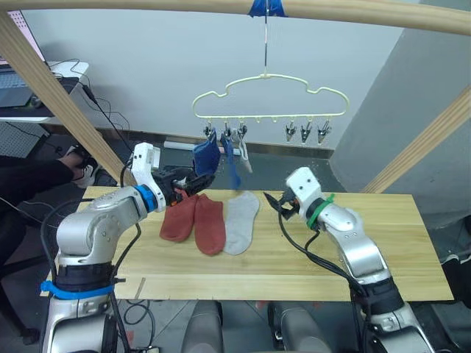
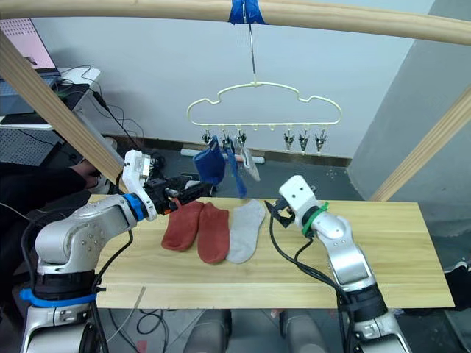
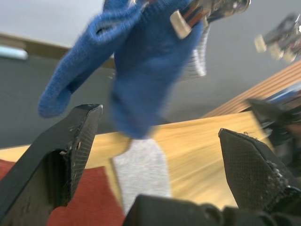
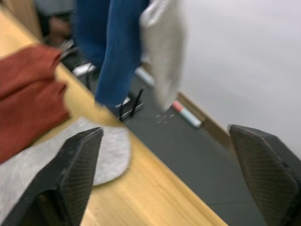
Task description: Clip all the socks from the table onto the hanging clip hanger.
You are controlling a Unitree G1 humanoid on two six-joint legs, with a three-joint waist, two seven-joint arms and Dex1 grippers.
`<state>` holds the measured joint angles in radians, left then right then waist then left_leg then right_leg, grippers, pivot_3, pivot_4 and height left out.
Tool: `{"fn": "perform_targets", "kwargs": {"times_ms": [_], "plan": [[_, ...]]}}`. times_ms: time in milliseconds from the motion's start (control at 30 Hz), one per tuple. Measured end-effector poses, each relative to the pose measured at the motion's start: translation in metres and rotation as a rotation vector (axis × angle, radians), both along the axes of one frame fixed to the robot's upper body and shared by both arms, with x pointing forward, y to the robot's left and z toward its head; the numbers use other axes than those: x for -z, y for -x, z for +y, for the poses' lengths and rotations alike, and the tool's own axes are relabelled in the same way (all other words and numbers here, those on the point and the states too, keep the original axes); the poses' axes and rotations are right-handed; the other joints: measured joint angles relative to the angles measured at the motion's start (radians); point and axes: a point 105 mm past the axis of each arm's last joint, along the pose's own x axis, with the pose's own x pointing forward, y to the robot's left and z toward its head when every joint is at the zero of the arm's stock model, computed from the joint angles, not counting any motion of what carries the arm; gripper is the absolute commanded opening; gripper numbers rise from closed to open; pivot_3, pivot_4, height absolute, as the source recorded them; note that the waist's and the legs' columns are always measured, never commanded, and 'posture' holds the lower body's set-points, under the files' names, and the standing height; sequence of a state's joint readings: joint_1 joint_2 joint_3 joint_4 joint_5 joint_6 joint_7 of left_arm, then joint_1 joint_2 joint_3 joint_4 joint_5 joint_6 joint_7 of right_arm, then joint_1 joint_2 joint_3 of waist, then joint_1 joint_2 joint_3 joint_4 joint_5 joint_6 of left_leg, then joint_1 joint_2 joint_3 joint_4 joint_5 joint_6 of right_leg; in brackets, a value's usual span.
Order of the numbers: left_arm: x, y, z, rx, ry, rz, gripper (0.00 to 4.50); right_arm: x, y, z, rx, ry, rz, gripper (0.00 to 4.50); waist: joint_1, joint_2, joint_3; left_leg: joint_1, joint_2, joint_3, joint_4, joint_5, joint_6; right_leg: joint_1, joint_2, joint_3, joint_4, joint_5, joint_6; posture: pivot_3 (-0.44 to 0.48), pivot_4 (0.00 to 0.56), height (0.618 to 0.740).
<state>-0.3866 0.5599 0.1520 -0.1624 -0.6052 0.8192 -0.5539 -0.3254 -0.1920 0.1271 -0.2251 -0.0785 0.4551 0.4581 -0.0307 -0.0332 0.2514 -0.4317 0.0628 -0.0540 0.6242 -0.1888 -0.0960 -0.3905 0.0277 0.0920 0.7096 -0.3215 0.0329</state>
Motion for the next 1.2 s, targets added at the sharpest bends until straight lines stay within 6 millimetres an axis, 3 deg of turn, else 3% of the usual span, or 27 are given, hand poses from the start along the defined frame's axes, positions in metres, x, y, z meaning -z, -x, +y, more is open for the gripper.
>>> {"fn": "perform_targets", "kwargs": {"times_ms": [133,233,300,633,1200], "plan": [[-0.006,0.012,-0.017,0.141,-0.052,-0.122,4.50,-0.025,0.003,-0.001,0.049,-0.167,-0.037,4.45,-0.002,0.000,-0.008,0.000,0.000,0.000,0.000,0.000,0.000,0.000,0.000,0.000,0.001,0.000,0.000,0.019,0.118,0.740],[-0.006,0.023,-0.022,0.217,-0.050,-0.186,4.50,-0.028,0.000,-0.005,0.092,-0.202,-0.049,3.91,-0.002,0.000,-0.021,0.000,0.000,0.001,0.000,-0.001,0.001,0.000,0.000,0.001,0.000,0.000,0.000,0.014,0.110,0.740],[-0.006,0.029,-0.025,0.260,-0.038,-0.218,4.50,-0.031,0.000,-0.005,0.112,-0.227,-0.060,3.27,-0.003,0.000,-0.027,0.000,0.000,0.001,0.000,-0.001,0.002,0.000,0.000,0.001,0.000,0.000,0.000,0.010,0.102,0.740],[-0.020,0.039,-0.031,0.361,-0.084,-0.423,4.50,-0.047,-0.008,0.007,0.125,-0.292,-0.129,3.27,-0.004,-0.001,-0.055,0.001,0.000,0.001,0.001,-0.001,0.003,0.000,0.001,0.001,0.001,0.000,0.000,0.022,0.087,0.740],[-0.028,0.047,-0.038,0.377,-0.055,-0.441,4.50,-0.041,-0.028,0.012,0.157,-0.307,-0.092,3.27,-0.002,-0.001,-0.077,0.001,0.000,0.001,0.002,-0.001,0.003,0.000,0.002,0.002,0.004,0.000,0.000,0.057,0.066,0.740]]}}
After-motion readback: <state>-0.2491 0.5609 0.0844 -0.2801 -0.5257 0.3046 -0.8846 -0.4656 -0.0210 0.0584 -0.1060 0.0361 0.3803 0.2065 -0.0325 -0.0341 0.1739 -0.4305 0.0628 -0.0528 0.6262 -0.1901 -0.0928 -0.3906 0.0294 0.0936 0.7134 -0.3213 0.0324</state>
